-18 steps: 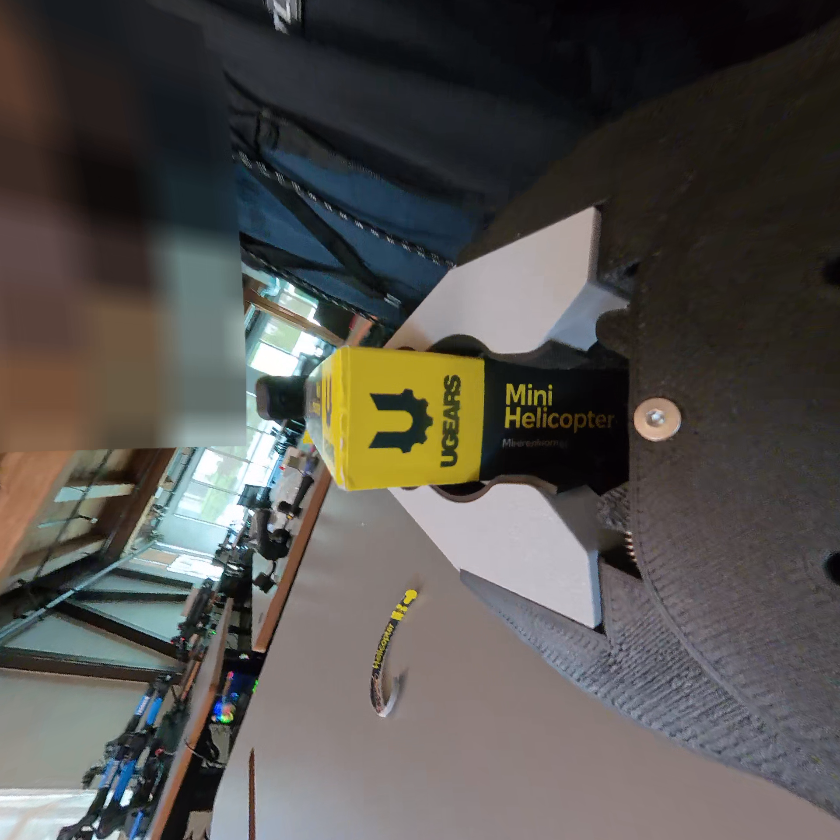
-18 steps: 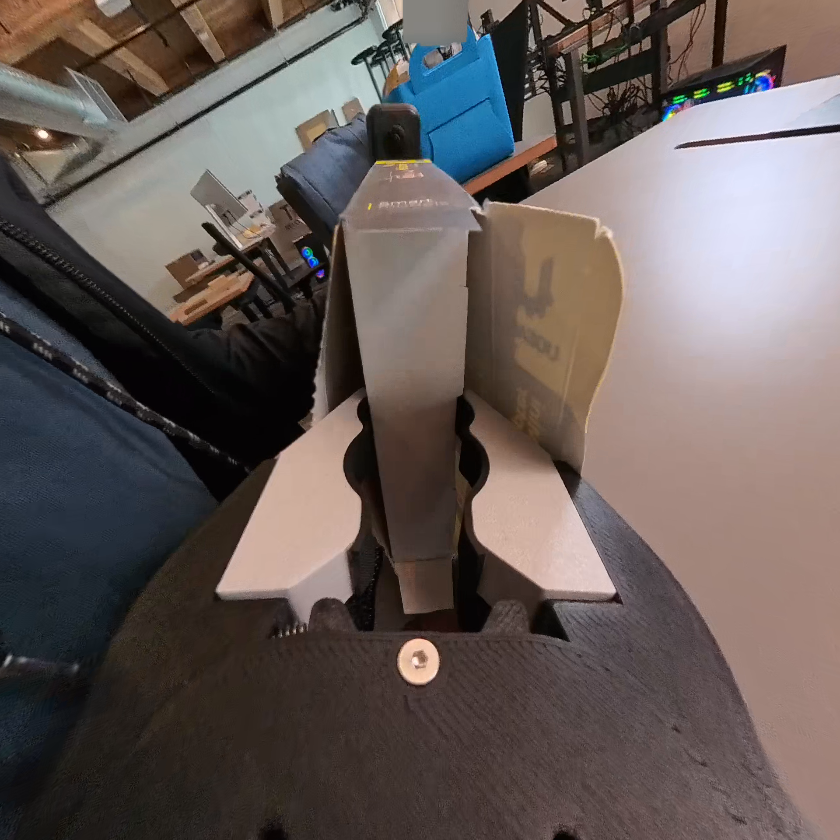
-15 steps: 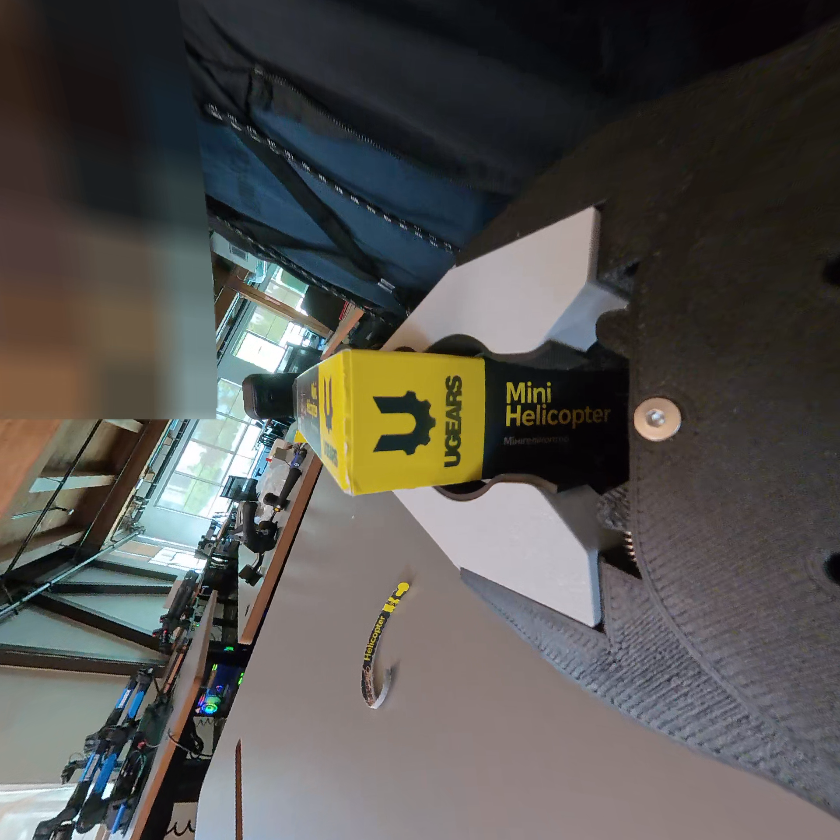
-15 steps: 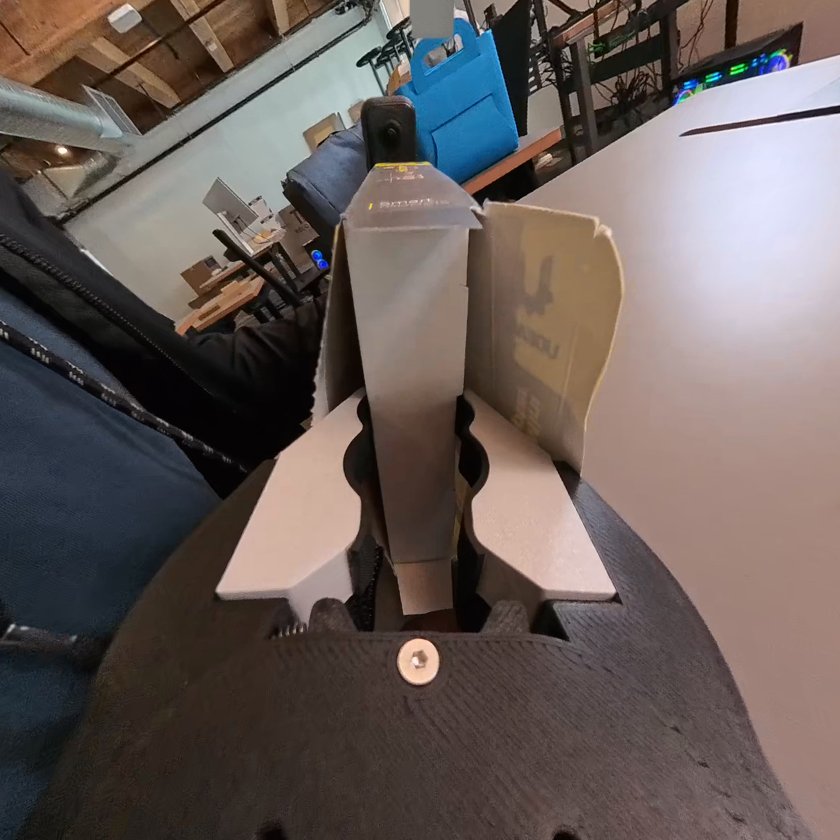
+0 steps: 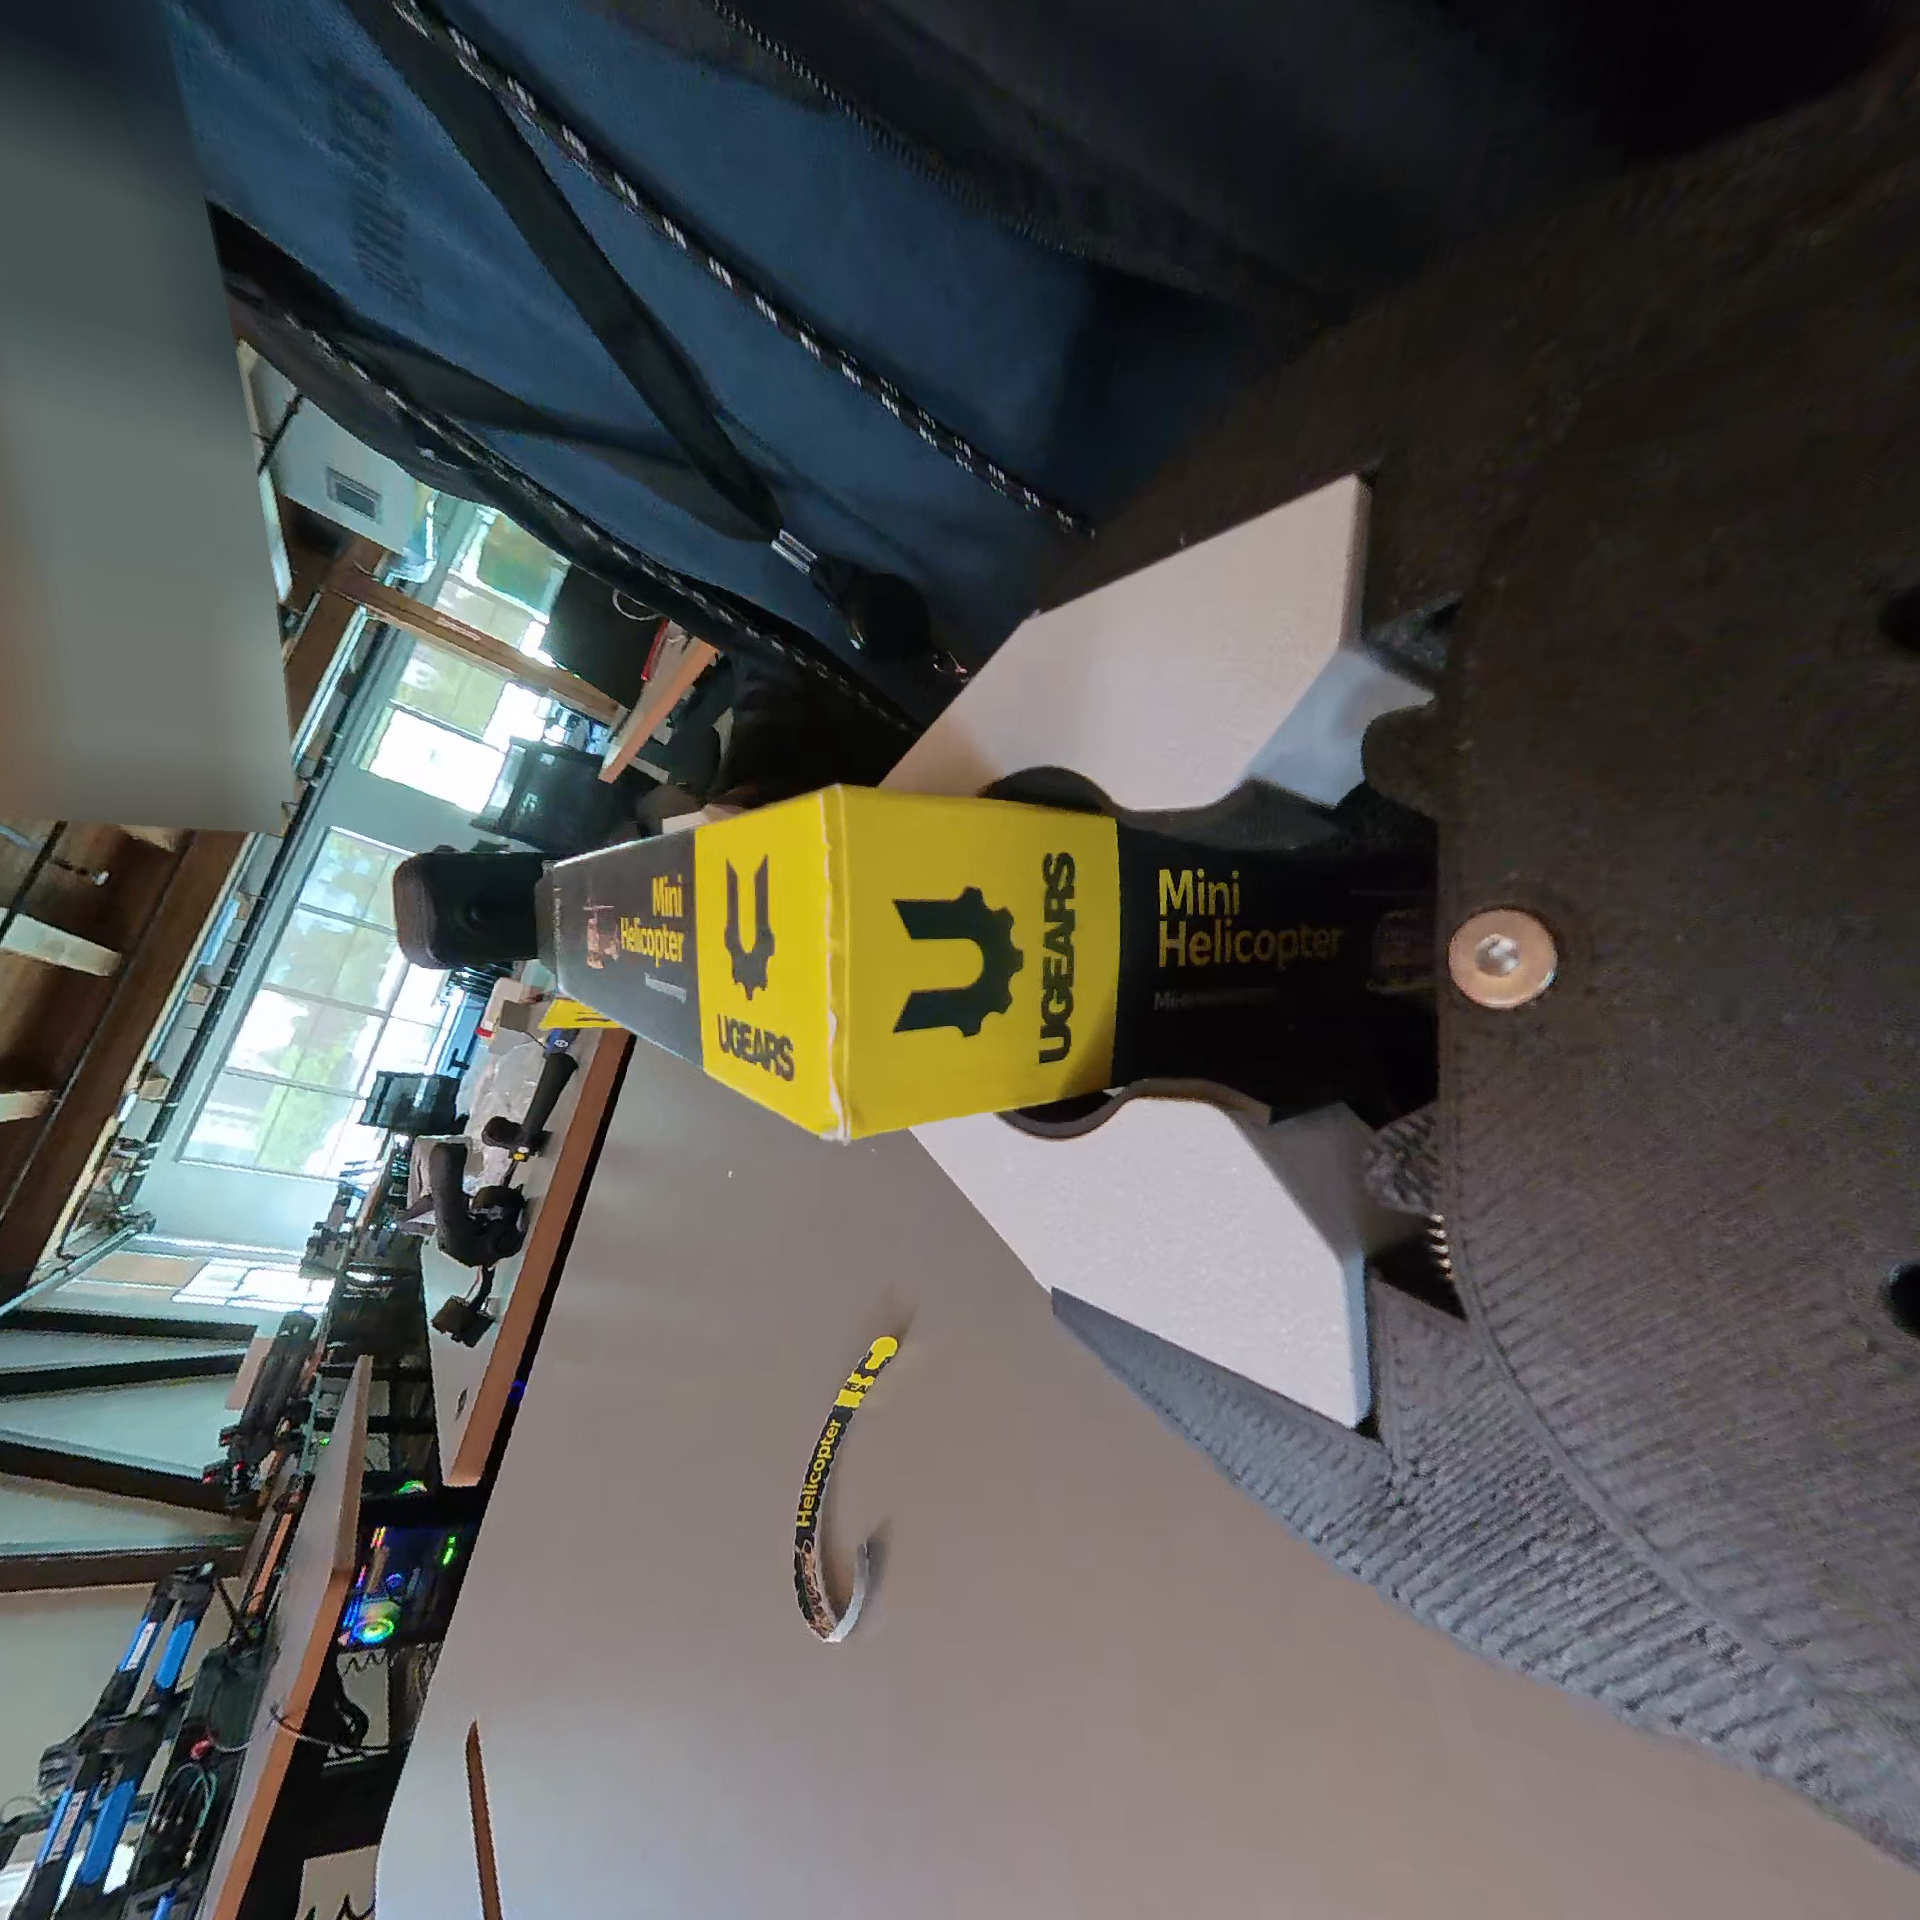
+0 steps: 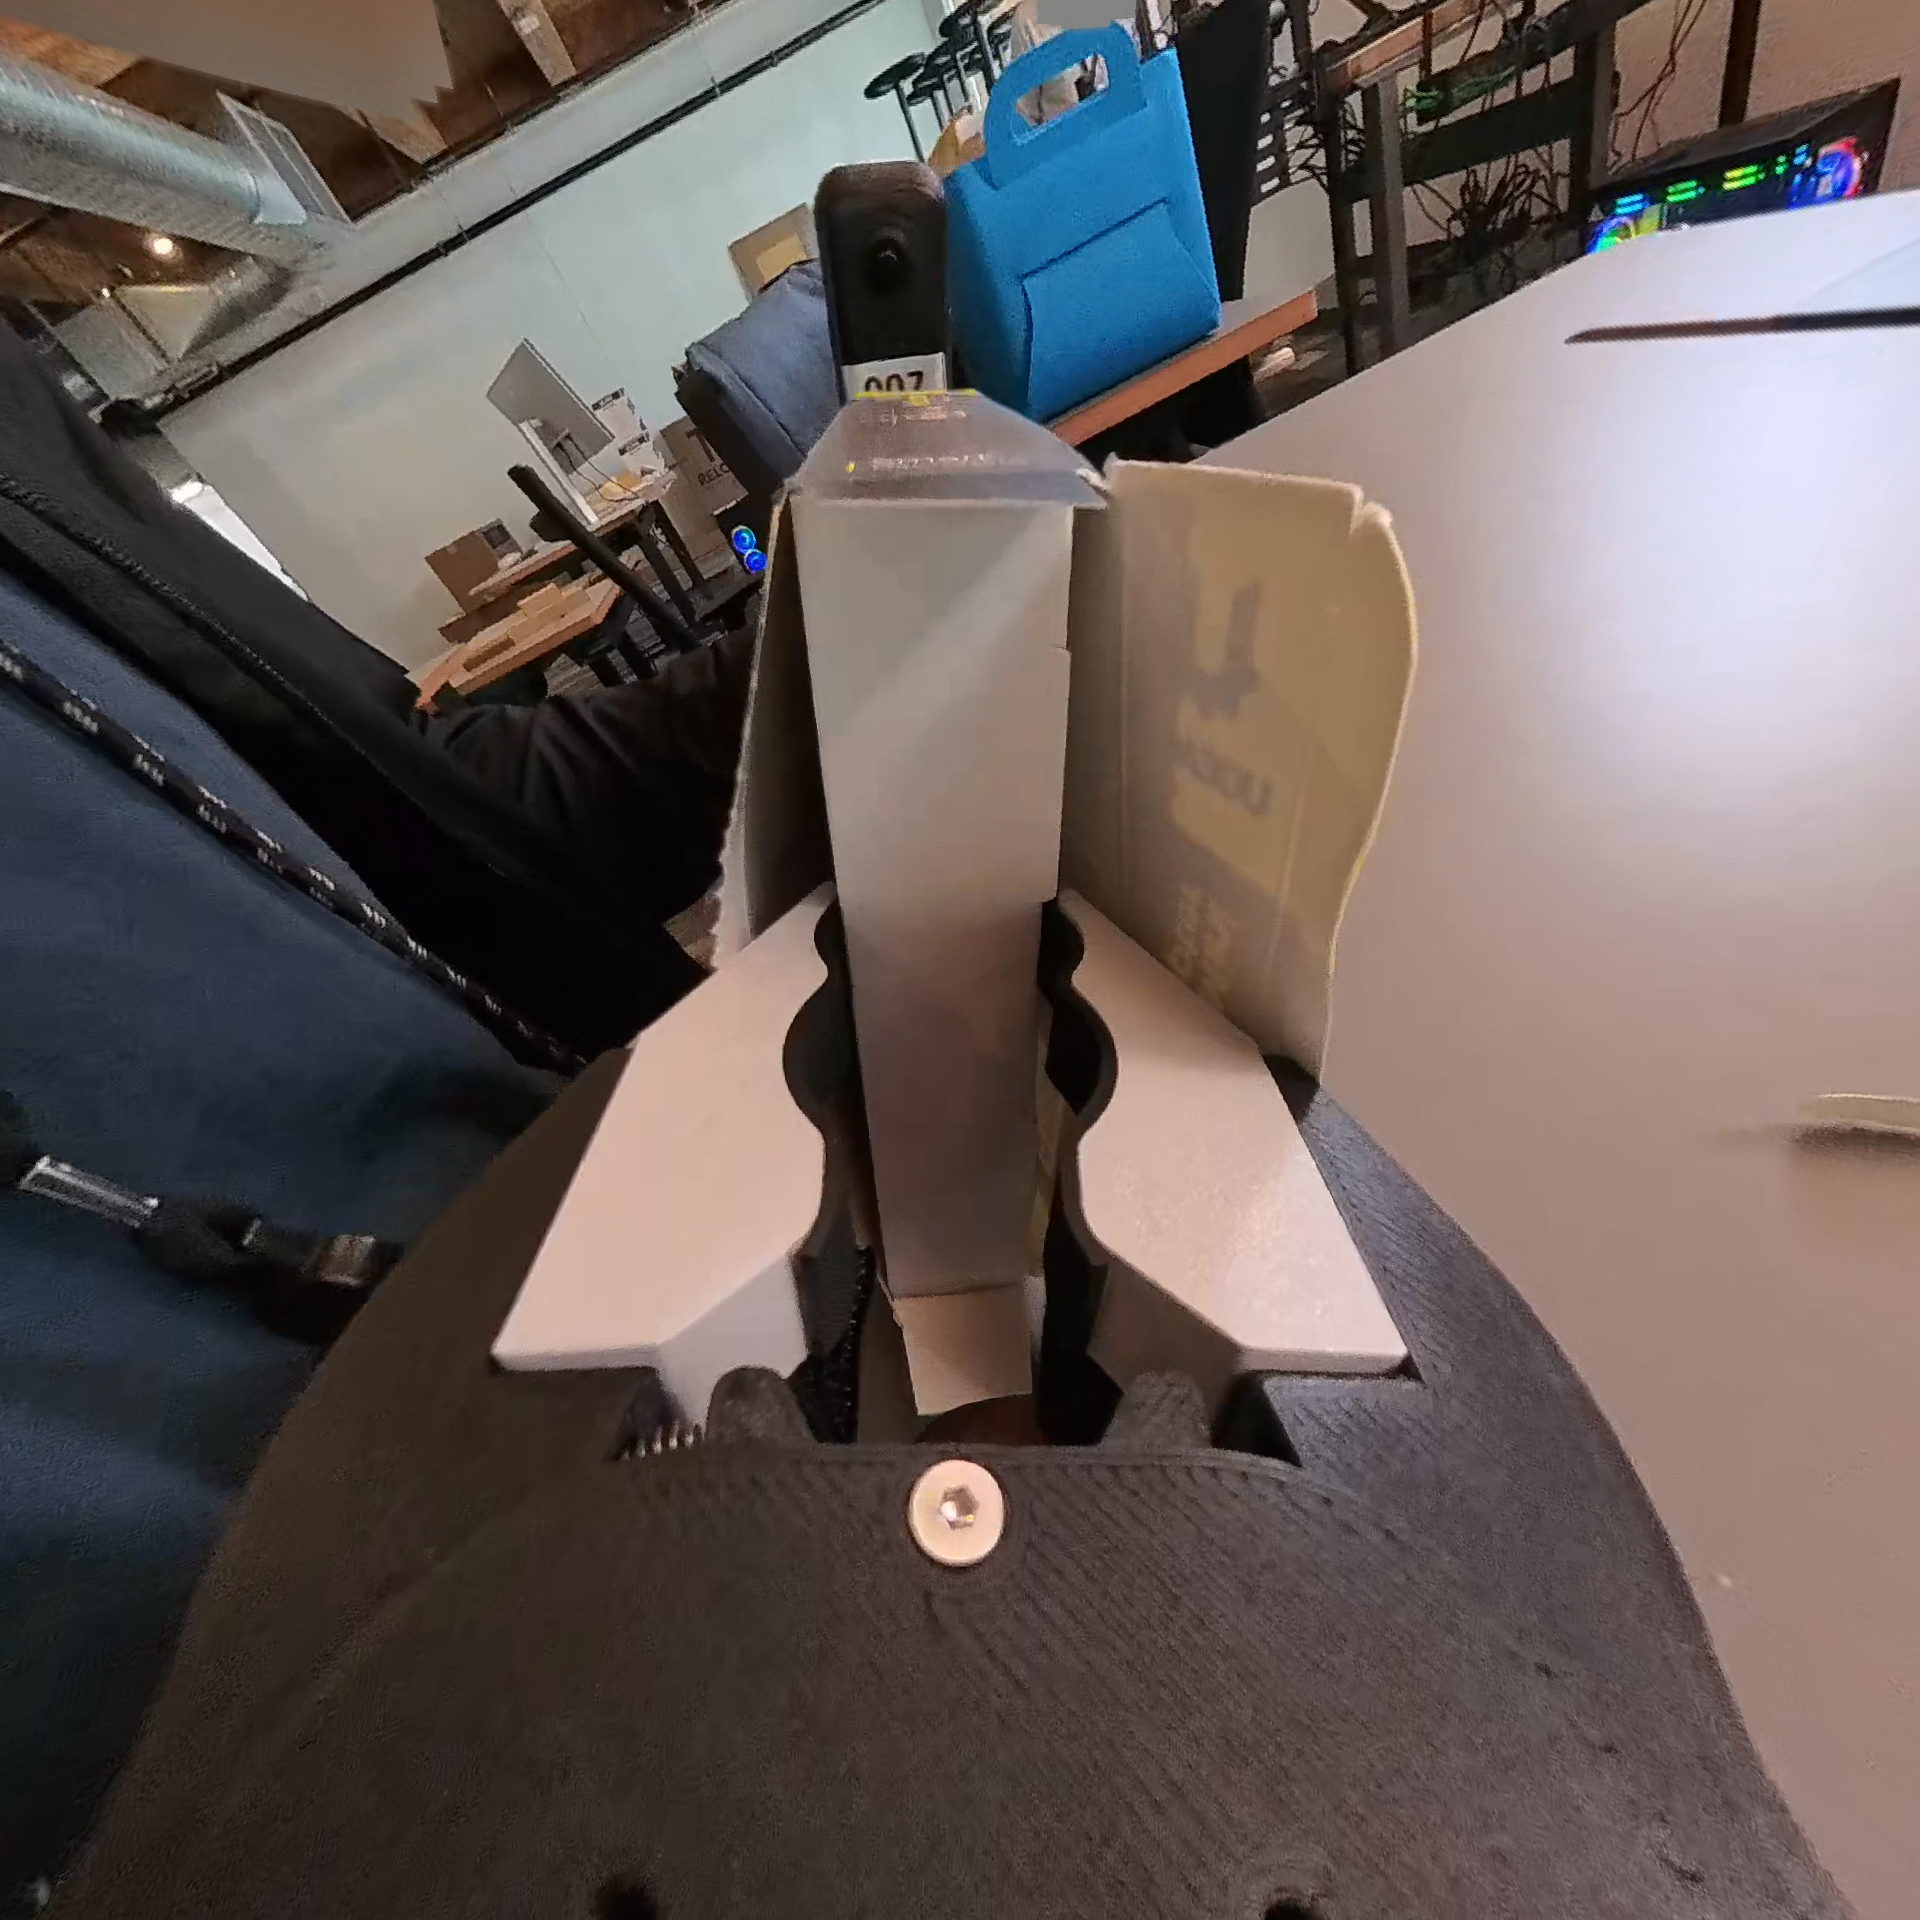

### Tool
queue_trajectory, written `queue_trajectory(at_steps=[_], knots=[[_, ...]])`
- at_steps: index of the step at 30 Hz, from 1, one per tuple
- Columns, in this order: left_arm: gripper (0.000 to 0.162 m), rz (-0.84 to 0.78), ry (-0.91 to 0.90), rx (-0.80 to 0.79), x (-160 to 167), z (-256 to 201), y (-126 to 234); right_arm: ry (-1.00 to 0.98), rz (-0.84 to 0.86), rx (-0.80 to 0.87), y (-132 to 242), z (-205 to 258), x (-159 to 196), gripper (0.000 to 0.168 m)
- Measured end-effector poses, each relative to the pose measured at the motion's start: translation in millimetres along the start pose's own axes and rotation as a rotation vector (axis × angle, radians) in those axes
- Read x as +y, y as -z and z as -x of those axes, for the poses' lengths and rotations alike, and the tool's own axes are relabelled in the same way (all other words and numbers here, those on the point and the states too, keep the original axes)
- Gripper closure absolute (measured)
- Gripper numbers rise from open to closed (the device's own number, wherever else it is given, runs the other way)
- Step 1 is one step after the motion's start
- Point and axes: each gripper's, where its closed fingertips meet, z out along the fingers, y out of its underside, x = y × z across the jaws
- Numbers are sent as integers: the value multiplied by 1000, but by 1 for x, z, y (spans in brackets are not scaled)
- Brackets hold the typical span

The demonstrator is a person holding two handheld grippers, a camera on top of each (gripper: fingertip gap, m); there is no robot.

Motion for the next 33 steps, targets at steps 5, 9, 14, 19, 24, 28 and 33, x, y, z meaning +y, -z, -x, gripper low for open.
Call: queue_trajectory(at_steps=[5, 9, 14, 19, 24, 28, 33], knots=[[119, 34, -30, -8, 2, -2, -5, 46, 13, -20, 6, 0, -2, 135], [120, 79, -54, -15, 4, -4, -8, 81, 24, -32, 10, -1, -4, 135], [119, 126, -95, -31, 6, -4, -12, 134, 34, -26, 16, -3, -7, 135], [119, 163, -120, -48, 8, -3, -12, 165, 37, -9, 21, -8, -8, 137], [119, 184, -125, -44, 9, -4, -13, 178, 40, -18, 23, -8, -6, 138], [118, 200, -130, -39, 10, -4, -12, 187, 37, -18, 23, -9, -6, 138], [118, 205, -128, -28, 11, -5, -13, 194, 39, -15, 26, -10, -5, 138]])
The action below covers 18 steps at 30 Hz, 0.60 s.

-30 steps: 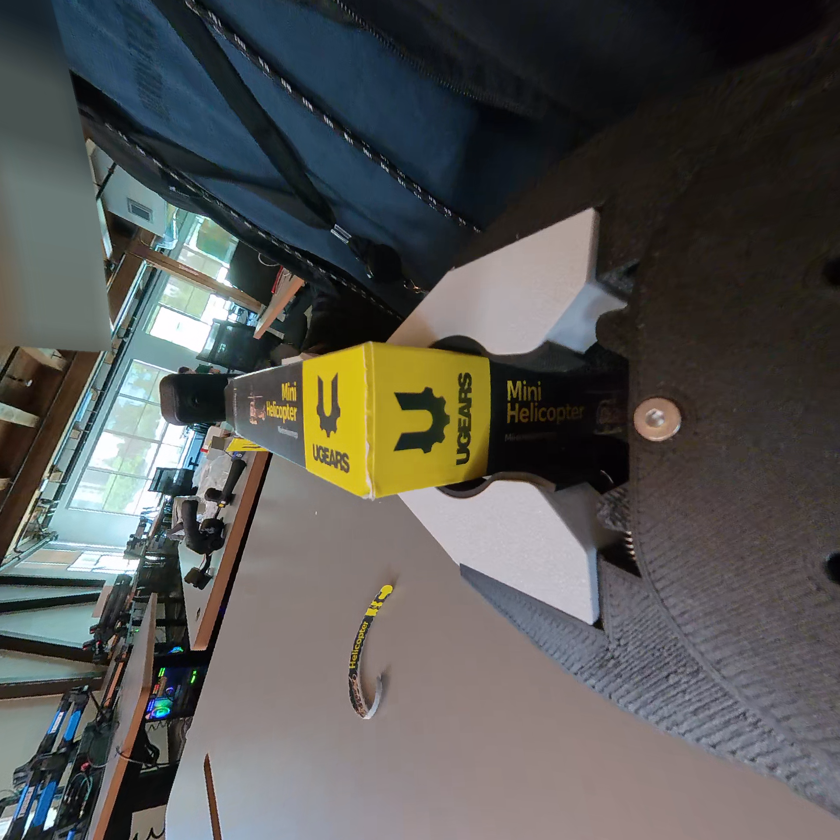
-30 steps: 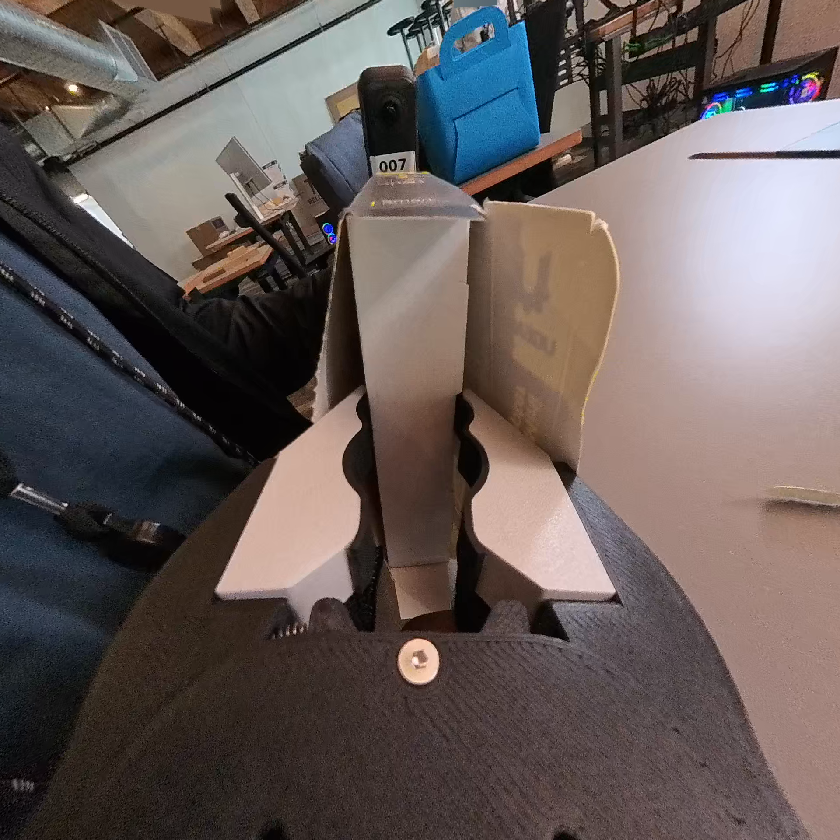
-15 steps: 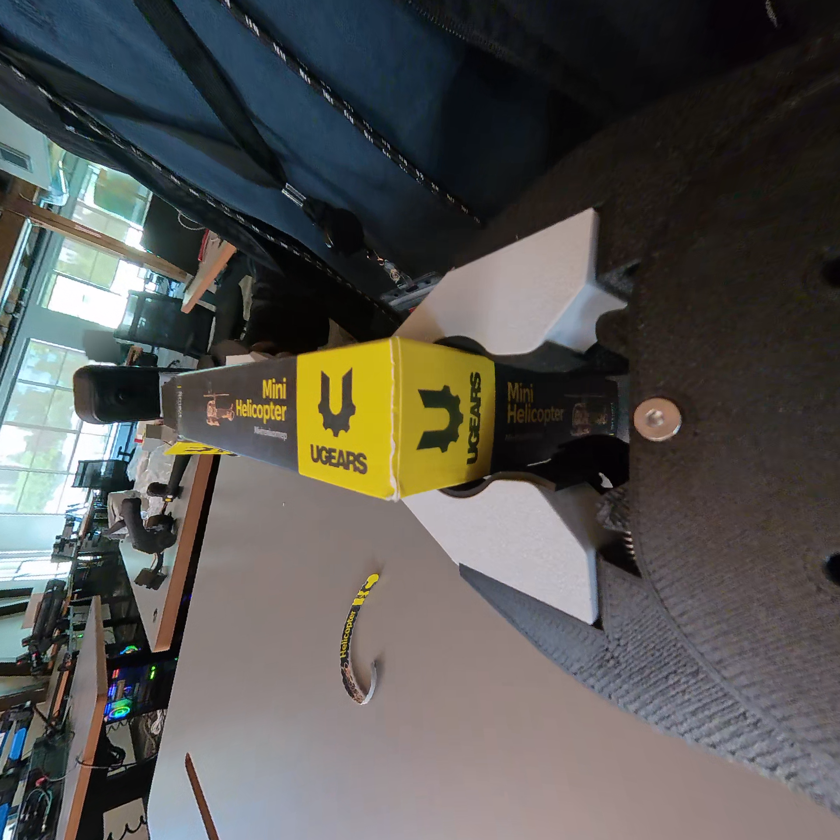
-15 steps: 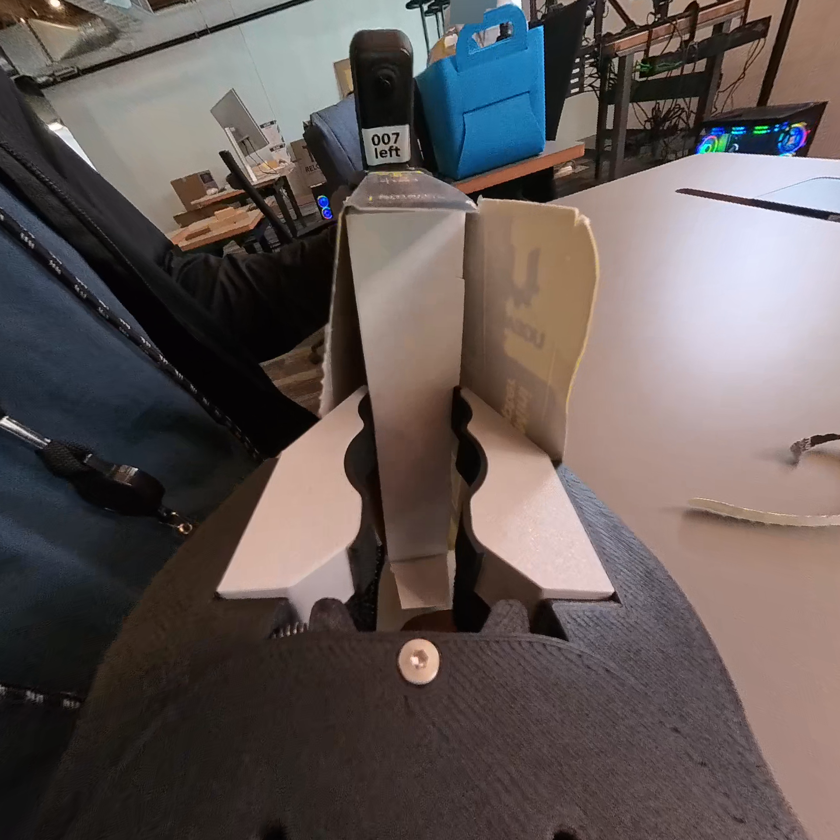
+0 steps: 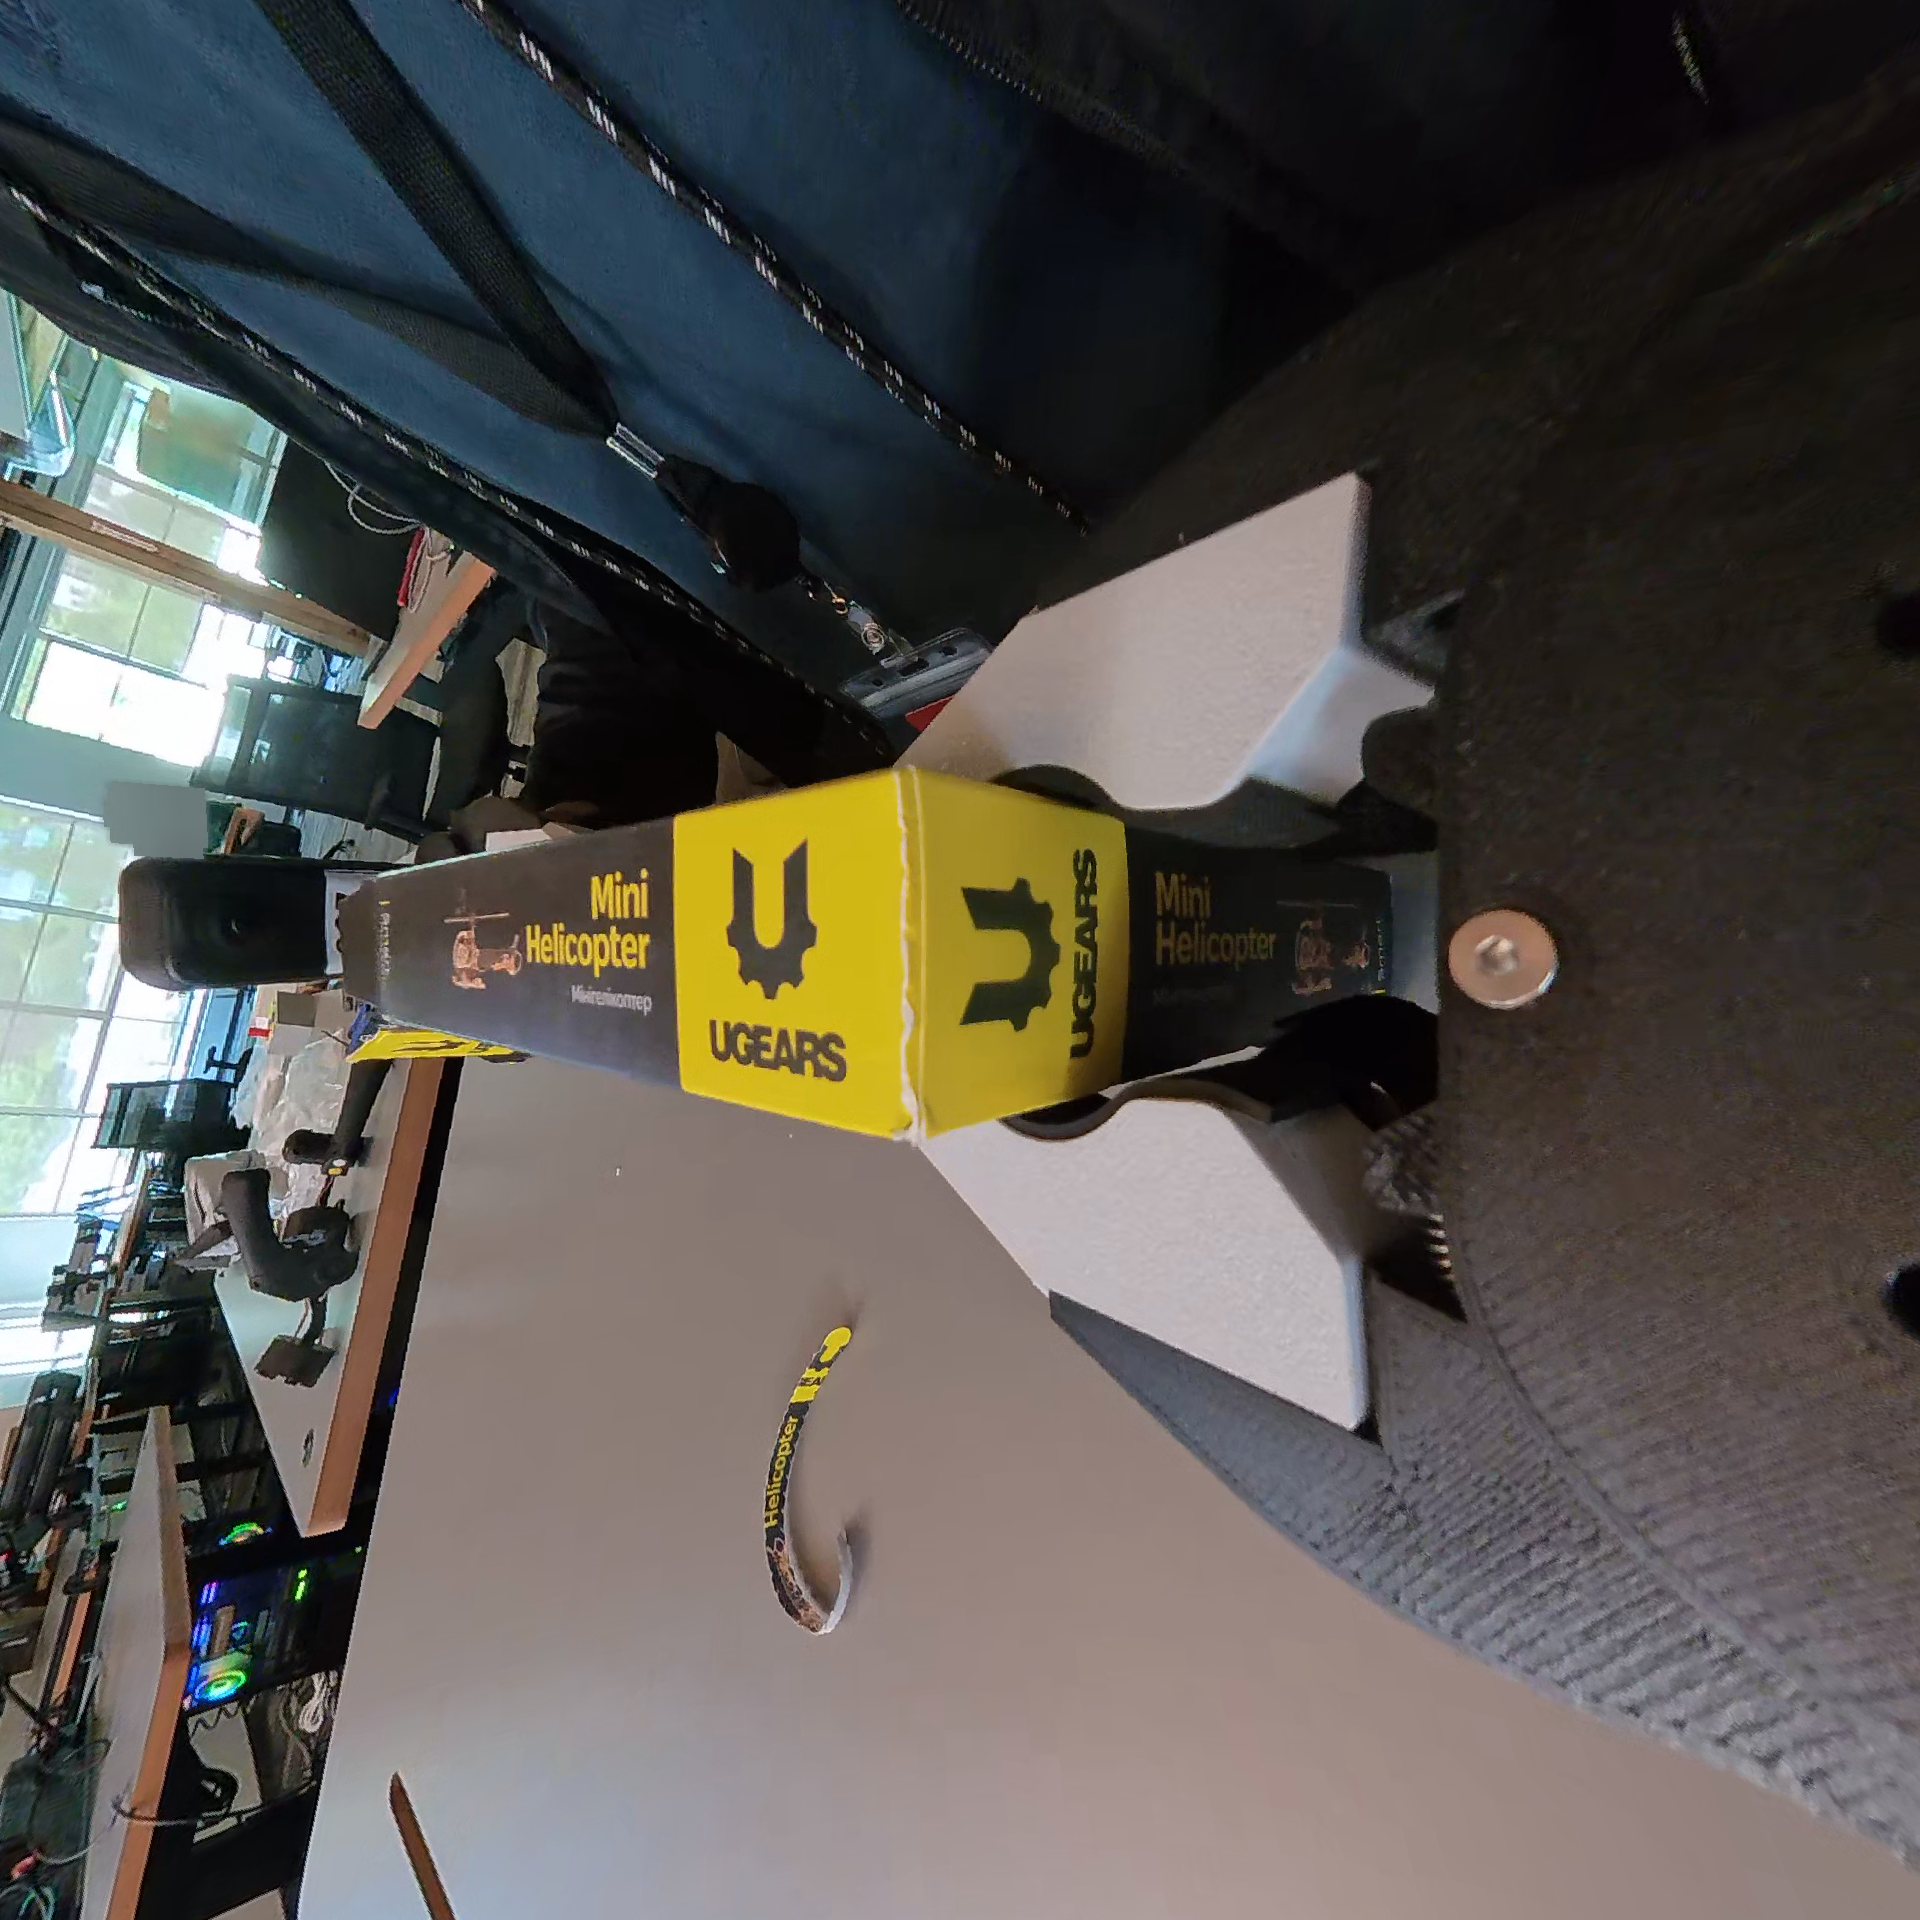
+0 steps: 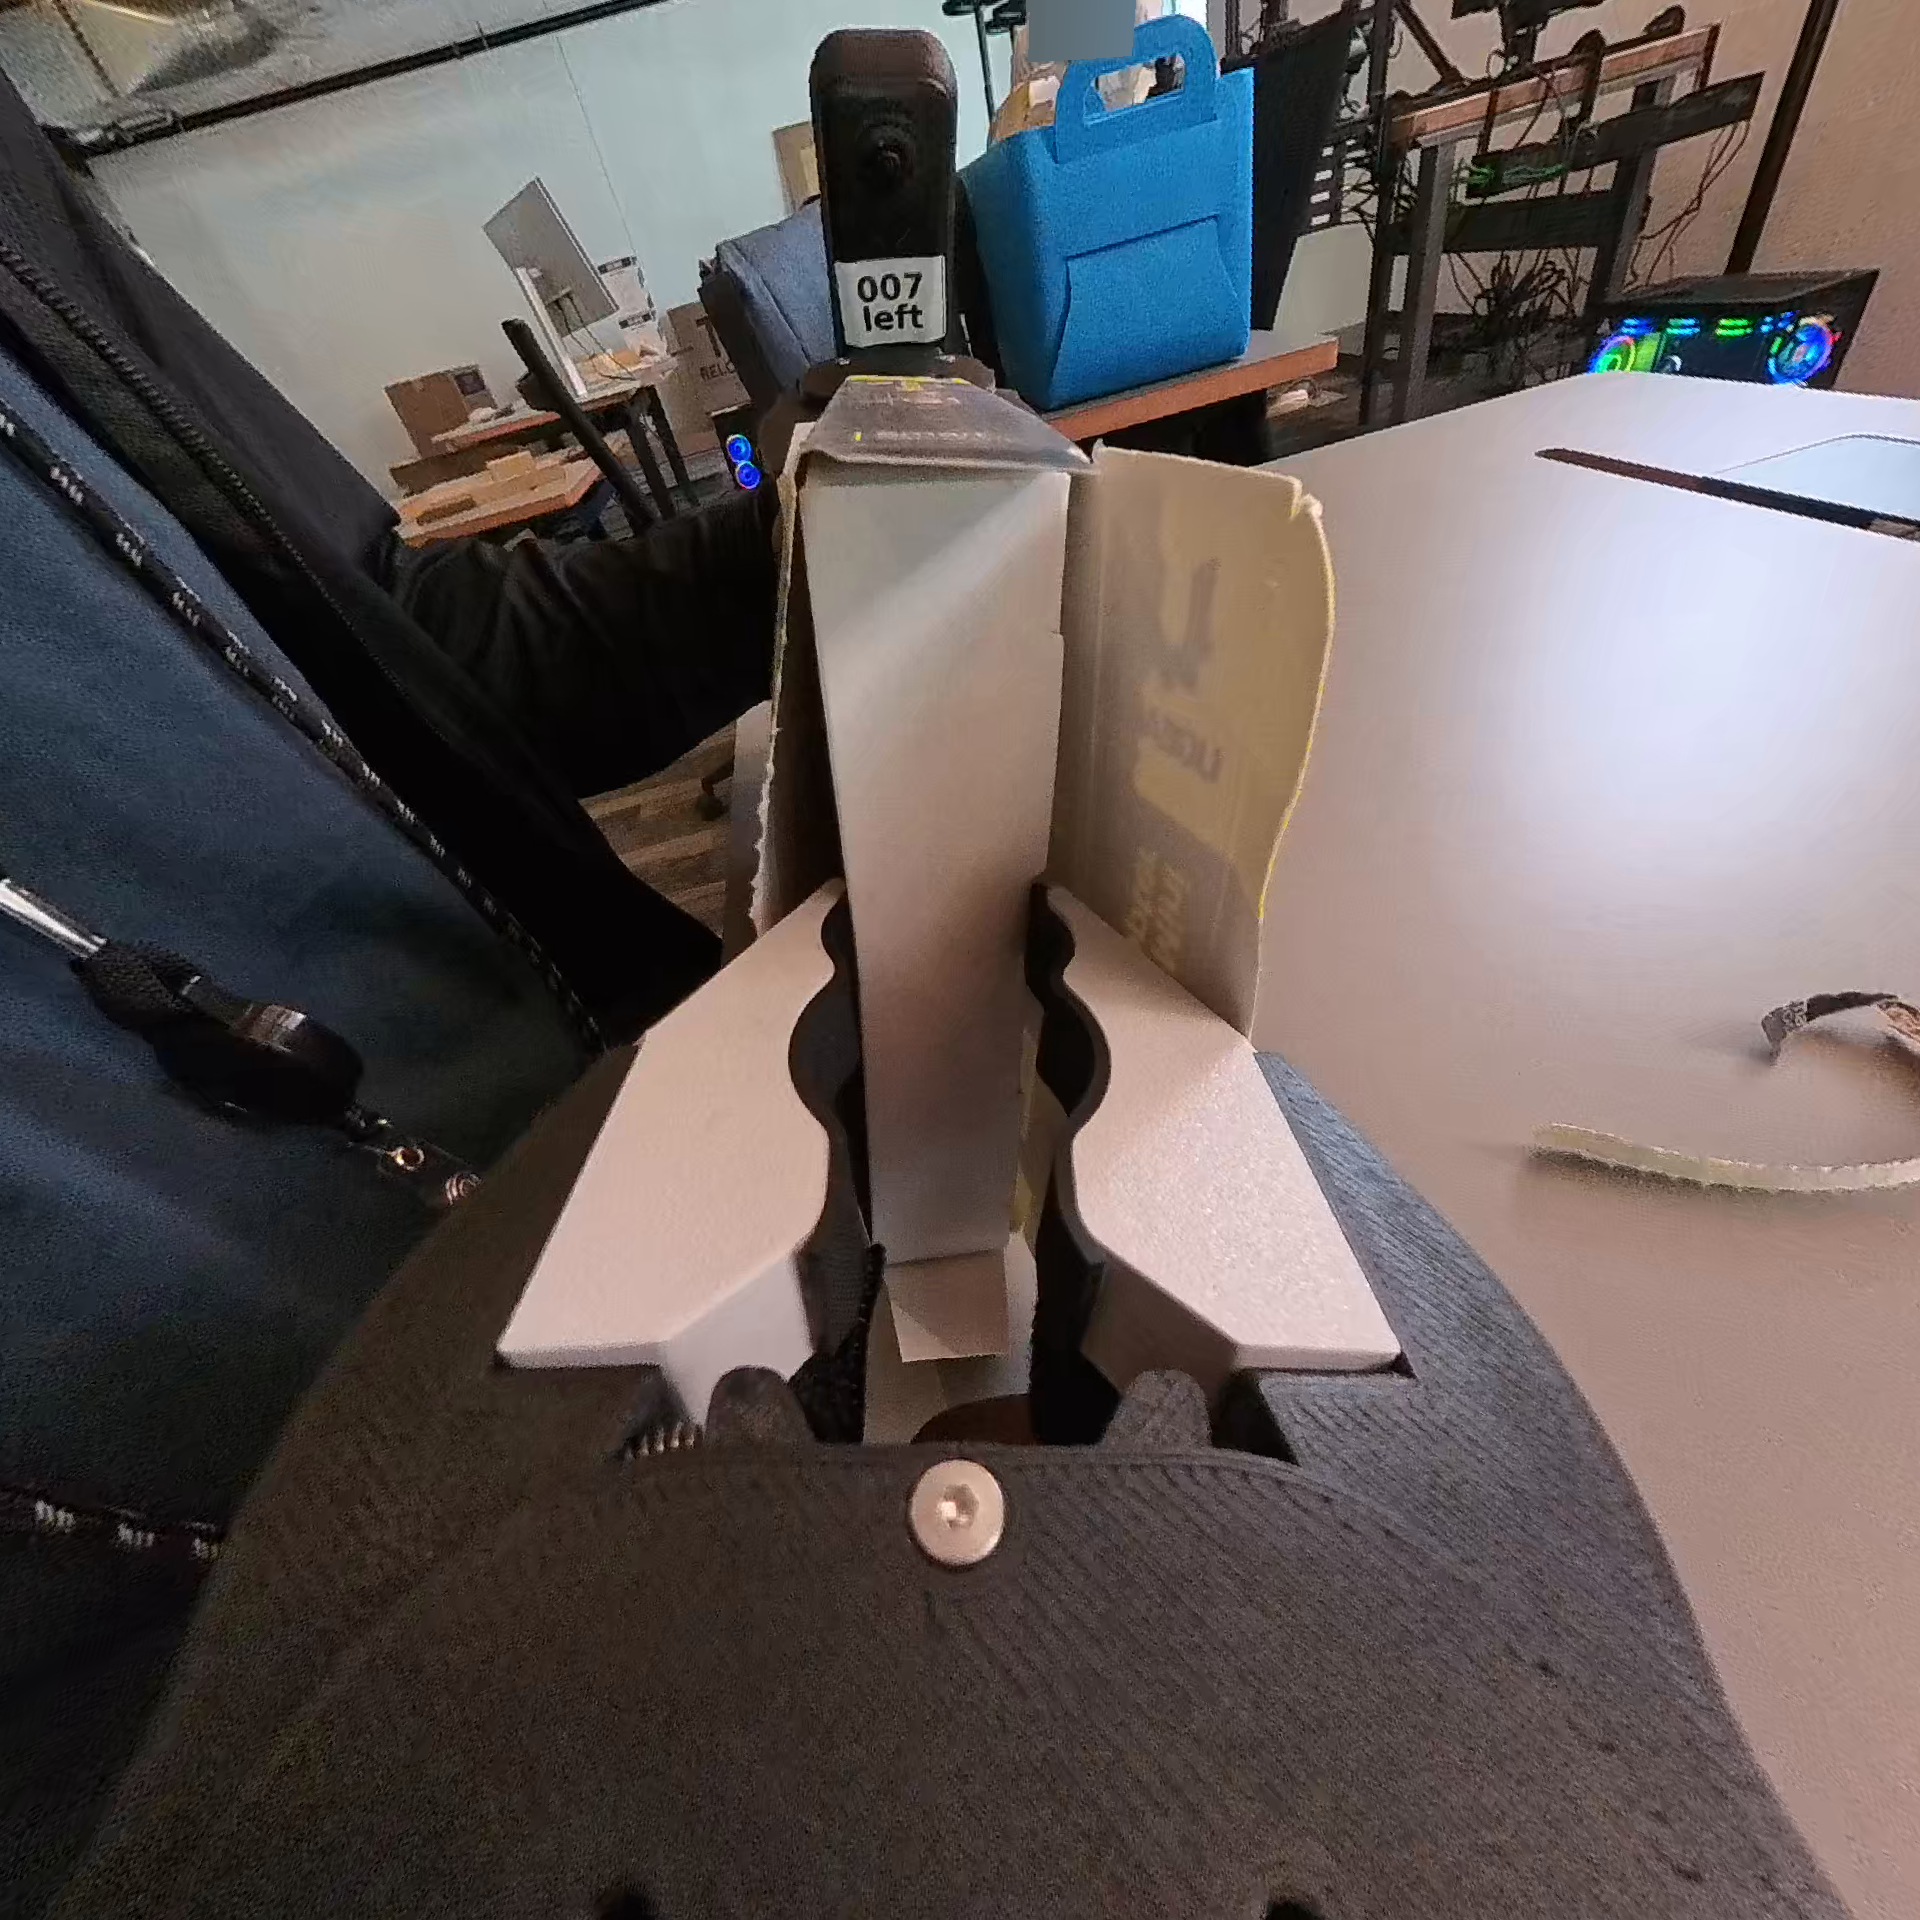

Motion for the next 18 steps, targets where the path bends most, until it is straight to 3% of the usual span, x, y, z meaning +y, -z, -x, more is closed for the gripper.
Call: queue_trajectory(at_steps=[18], knots=[[119, -74, 159, -35, 1, 23, 31, -146, -20, 57, 59, -37, 12, 141]])
